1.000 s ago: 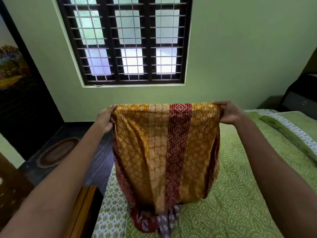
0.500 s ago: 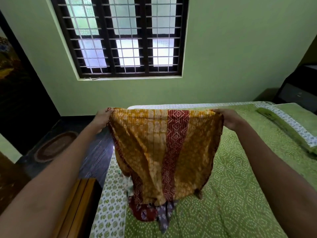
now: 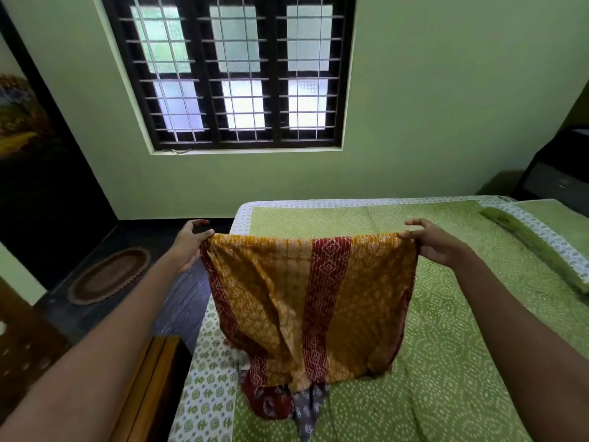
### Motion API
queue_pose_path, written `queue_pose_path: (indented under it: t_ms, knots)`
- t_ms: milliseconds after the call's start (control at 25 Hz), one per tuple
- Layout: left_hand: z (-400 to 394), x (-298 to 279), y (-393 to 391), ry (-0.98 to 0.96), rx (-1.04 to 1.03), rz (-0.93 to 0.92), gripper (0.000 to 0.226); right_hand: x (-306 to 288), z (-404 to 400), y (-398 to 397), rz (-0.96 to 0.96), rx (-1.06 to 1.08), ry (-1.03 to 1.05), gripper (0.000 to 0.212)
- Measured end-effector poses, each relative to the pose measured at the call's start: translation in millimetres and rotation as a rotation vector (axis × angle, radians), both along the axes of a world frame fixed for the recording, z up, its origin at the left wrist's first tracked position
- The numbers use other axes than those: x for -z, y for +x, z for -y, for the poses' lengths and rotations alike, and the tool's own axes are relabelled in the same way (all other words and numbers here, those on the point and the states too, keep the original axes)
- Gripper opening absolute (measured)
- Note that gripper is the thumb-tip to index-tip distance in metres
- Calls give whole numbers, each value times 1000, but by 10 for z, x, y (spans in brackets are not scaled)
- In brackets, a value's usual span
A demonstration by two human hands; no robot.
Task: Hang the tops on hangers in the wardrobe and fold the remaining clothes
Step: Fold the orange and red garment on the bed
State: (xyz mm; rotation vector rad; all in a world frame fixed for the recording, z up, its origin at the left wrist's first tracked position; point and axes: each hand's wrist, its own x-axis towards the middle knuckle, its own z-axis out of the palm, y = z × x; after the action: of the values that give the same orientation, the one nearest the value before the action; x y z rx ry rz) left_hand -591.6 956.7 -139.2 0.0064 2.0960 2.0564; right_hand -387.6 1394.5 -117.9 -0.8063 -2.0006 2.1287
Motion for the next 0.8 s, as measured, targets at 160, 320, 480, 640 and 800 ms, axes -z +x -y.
queue_pose_path:
  t_ms: [160,320,480,640,800]
  knots:
    - [-55,-6,9,-104,59,-85,25,82,-37,8,-45,41,-21,31]
    - [-71,-48,-6,-127,16,-133,18,75,-78,47,-97,80,-62,41]
    - [-78,-94,39,-124,52,-146,37,17,-50,108,-100,71,-54,43]
    - [-123,-493,16,-220,32,-370,50,-323,-113,4,-163,117,224,58]
    - [-234,-933,-89,-400,-23,-551,36,-754,-115,-125,-267,207,549,49]
